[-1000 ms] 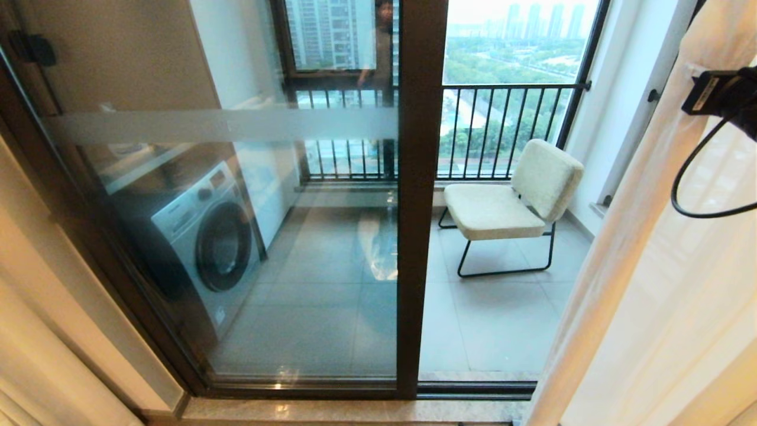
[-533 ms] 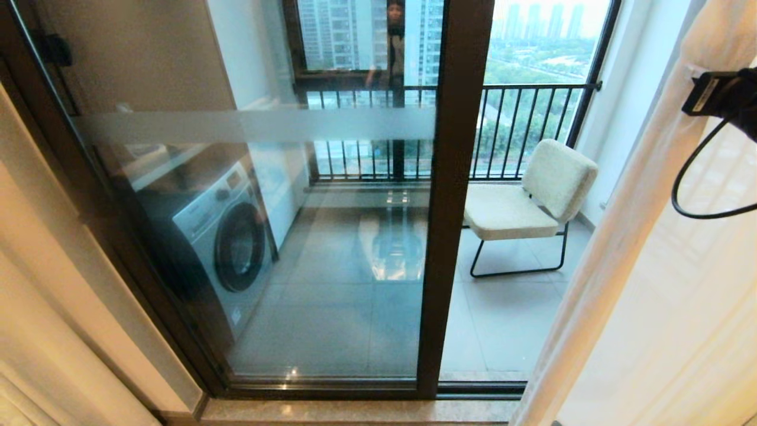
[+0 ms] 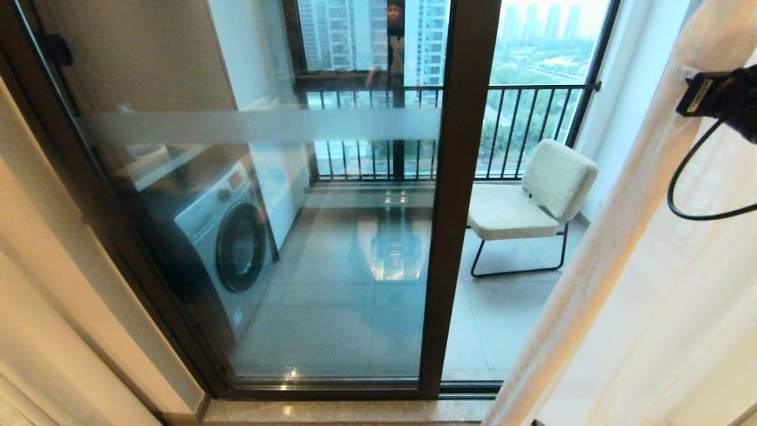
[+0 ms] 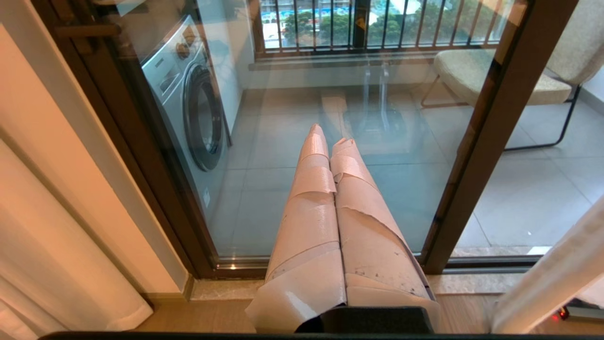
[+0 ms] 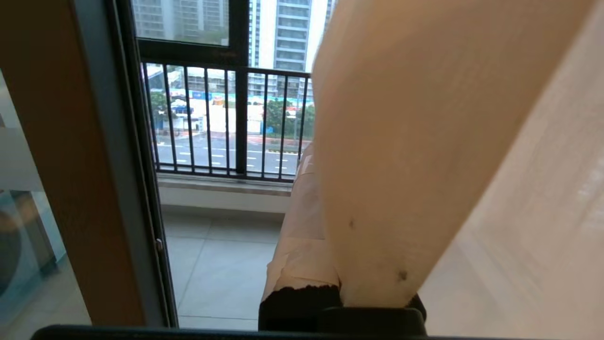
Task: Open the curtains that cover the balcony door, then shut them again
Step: Close the inner curtains on both sides
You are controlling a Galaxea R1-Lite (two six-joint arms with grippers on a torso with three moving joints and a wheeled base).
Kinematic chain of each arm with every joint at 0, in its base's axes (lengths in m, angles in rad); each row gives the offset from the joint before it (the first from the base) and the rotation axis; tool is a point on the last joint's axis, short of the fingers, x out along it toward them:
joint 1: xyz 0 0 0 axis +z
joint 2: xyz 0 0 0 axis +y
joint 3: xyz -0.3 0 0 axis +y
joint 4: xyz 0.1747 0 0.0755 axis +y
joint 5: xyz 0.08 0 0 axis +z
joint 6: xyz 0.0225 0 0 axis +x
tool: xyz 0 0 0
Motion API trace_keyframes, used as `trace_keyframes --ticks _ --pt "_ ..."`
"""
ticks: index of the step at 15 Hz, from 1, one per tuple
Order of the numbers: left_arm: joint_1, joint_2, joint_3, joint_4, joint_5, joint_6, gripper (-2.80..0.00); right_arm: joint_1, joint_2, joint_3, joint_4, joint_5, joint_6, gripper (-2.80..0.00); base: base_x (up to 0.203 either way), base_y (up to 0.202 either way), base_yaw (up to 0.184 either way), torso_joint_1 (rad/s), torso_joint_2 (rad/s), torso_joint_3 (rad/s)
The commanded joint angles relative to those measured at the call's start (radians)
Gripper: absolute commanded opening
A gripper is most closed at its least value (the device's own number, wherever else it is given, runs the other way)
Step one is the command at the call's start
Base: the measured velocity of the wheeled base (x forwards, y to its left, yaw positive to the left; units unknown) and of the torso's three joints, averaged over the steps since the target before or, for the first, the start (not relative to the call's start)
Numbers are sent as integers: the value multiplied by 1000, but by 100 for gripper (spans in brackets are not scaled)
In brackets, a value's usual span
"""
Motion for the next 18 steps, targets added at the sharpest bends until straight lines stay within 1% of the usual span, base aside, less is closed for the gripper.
trace_keyframes --ticks 1,7,14,18 --pt "0 0 0 0 0 0 -280 -2 -3 0 -5 1 -1 -280 0 0 0 0 0 0" --pt "0 0 0 0 0 0 -280 -2 -9 4 -5 1 -2 -280 11 0 1 -1 0 1" --pt "0 0 0 0 0 0 -280 -2 -9 6 -3 1 -4 -280 184 0 1 4 5 3" --pt "0 0 0 2 0 -2 -280 -4 -17 6 0 1 -1 -280 0 0 0 0 0 0"
